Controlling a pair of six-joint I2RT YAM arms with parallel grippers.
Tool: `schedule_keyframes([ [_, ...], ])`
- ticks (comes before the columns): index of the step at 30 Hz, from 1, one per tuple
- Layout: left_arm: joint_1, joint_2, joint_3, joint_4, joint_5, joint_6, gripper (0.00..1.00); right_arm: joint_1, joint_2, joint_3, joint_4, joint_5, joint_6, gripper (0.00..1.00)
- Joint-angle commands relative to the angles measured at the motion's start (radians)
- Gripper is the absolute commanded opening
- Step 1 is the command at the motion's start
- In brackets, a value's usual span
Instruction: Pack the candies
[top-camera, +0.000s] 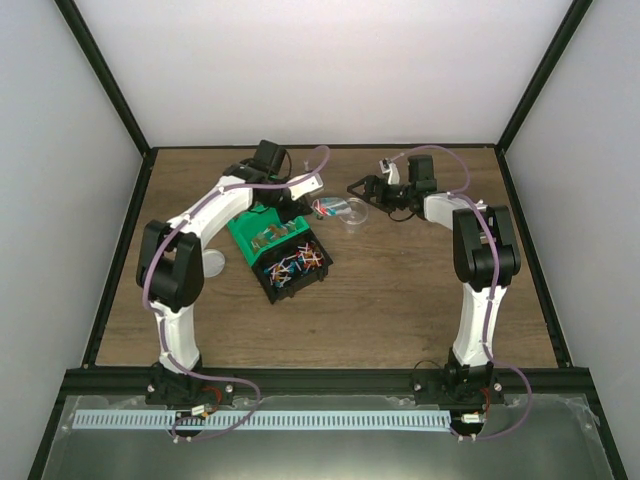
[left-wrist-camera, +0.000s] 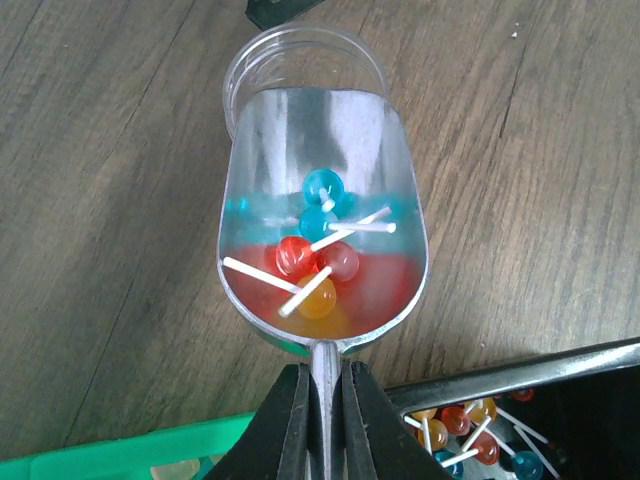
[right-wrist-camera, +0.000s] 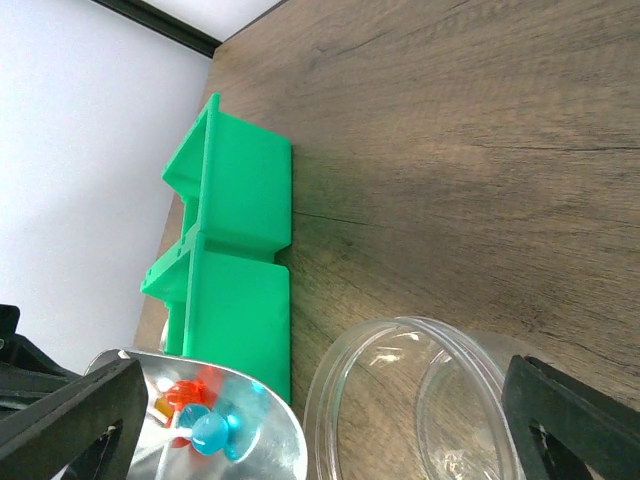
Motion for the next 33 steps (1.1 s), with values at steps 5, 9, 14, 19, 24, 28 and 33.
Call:
schedule_keyframes([
  [5,-0.024,0.051,0.083,-0.077,-0.074,0.029,0.04,0.005,-0.005,0.004,0.003,0.024,-0.003,1.0],
  [9,-0.036,0.067,0.112,-0.109,-0.106,0.032,0.04,0.005,-0.006,0.005,0.002,0.027,-0.003,1.0],
  [14,-0.042,0.079,0.141,-0.129,-0.13,0.033,0.04,0.002,-0.01,0.004,0.001,0.029,-0.006,1.0],
  [19,-0.043,0.089,0.164,-0.153,-0.139,0.04,0.04,0.001,-0.009,0.003,0.001,0.03,-0.005,1.0],
  [24,-0.048,0.1,0.19,-0.179,-0.159,0.05,0.04,-0.002,-0.009,0.002,0.003,0.029,-0.005,1.0],
  [28,-0.051,0.107,0.213,-0.198,-0.167,0.052,0.04,-0.004,-0.01,0.001,0.005,0.029,-0.003,1.0],
  [33,-0.057,0.114,0.241,-0.22,-0.188,0.059,0.04,-0.008,-0.014,-0.002,0.007,0.03,-0.003,1.0],
])
